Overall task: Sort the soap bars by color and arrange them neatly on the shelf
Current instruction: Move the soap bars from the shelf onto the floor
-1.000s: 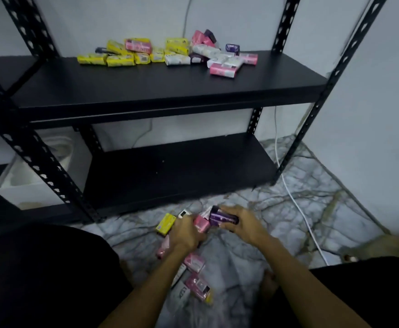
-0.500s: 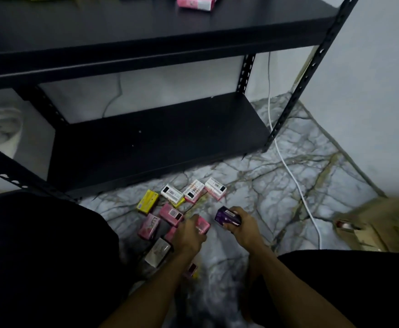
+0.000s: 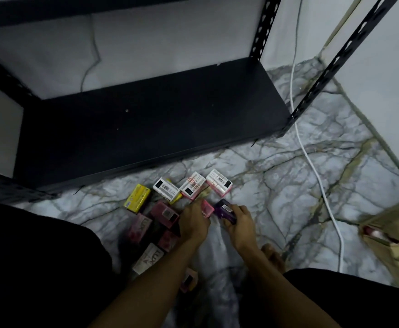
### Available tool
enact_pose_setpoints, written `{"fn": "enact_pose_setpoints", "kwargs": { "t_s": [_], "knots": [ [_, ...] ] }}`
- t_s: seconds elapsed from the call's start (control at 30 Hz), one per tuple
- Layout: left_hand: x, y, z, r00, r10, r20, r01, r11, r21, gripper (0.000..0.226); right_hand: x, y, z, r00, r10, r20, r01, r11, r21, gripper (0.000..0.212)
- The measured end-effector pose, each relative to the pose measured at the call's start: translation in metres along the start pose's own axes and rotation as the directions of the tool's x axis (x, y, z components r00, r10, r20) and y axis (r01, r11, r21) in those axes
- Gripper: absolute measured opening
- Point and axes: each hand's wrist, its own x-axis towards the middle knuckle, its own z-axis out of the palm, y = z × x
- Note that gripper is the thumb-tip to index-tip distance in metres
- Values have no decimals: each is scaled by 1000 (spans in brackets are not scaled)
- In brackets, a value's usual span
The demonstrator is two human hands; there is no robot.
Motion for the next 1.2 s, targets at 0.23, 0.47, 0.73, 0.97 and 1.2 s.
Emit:
{"fn": "enact_pose_setpoints", "kwargs": {
  "t_s": [0.23,0.47,0.73,0.97,1.2],
  "knots": [
    [14,-13,15,999,-47,-14,48,994,94,50,2,4,20,999,-46,14,48,990,-135,47],
    [10,-17,15,1000,27,7,-27,989,143,69,-2,7,15,997,-61,51,69,985,-158,54],
    [-1,-5,-44,989,74,-126,-66,995,70,44,-5,-27,-15,989,-87,-120,71,989,-129,53],
    [-23,23,-142,928,180,-326,-191,982,-1,51,8,-129,-76,905,-99,-413,167,977,133,39],
    [-55,69,-287,744,346,-572,-387,921,54,51,4,-268,-171,736,-217,-641,435,877,203,42]
  ]
}}
